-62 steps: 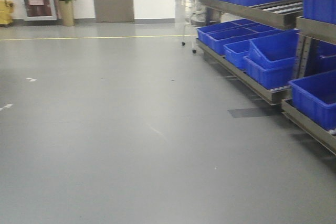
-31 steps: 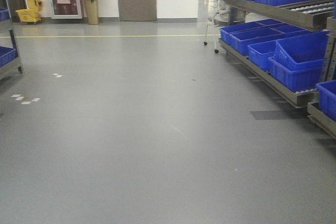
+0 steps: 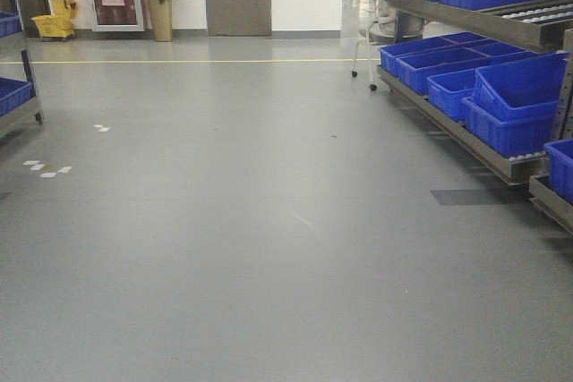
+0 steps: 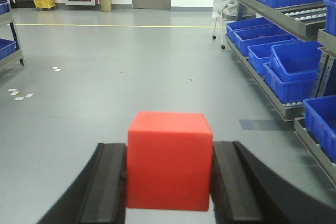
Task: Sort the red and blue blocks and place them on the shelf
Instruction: 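Drive forward down the aisle holding both cubes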
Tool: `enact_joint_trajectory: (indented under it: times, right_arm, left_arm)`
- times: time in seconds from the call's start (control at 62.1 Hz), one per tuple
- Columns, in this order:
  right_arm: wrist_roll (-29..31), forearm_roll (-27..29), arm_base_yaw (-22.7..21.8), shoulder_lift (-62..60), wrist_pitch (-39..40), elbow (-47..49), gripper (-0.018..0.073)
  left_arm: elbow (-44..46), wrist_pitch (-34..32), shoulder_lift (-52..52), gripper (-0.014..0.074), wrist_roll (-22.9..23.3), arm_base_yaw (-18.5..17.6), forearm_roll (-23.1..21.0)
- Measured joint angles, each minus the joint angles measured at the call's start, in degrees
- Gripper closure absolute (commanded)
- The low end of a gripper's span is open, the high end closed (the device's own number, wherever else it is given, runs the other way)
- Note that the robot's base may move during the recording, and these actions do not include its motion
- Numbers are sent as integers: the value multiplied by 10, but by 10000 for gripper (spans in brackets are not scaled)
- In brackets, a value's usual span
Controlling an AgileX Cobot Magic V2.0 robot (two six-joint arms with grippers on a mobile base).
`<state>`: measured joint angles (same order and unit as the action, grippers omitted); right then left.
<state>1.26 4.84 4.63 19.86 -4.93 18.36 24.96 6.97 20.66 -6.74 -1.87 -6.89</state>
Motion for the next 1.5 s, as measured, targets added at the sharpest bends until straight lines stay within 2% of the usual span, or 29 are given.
enact_joint_trajectory:
  times: [1.497]
  right_arm:
    - [0, 0, 0, 0, 0, 0, 511]
  left_arm:
    - [0, 0, 0, 471, 0, 0, 0]
